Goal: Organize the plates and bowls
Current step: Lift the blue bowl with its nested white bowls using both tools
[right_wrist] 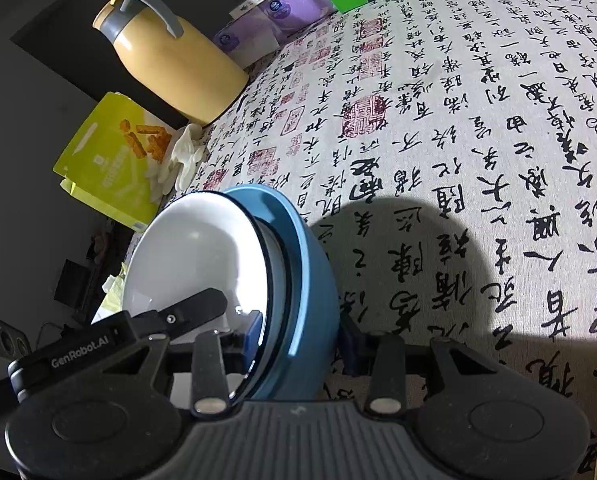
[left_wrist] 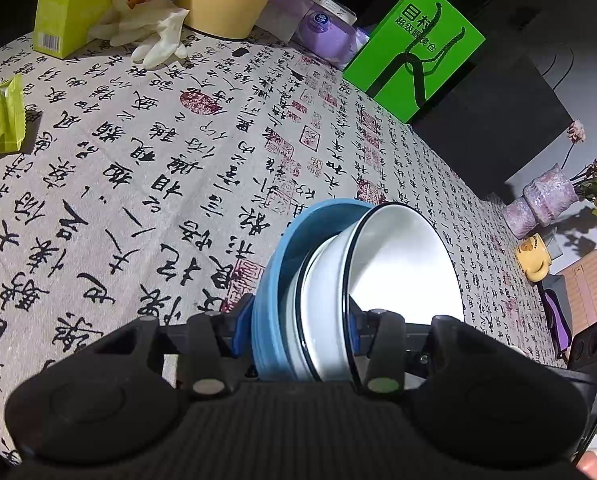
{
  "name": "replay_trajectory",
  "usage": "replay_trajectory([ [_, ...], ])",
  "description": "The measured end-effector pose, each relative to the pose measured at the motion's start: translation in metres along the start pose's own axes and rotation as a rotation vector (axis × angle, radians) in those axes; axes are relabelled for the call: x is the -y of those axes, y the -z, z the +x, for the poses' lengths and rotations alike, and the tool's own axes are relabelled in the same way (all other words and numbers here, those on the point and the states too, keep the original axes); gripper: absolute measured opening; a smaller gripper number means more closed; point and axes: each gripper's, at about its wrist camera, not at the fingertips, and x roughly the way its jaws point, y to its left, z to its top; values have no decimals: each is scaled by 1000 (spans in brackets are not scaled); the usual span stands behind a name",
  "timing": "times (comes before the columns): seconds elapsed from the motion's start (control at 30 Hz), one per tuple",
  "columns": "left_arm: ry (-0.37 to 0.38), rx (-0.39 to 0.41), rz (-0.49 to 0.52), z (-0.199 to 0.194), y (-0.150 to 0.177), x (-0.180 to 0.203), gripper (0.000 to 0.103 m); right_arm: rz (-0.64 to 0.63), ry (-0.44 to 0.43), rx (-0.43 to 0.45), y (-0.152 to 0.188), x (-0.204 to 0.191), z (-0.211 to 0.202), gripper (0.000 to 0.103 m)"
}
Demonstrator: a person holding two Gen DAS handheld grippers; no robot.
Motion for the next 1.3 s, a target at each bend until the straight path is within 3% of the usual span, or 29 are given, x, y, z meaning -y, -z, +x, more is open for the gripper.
replay_trajectory([
  [1.3, 7, 25, 29, -9, 4, 16, 43, -8, -4, 24, 0, 2, -21, 39],
])
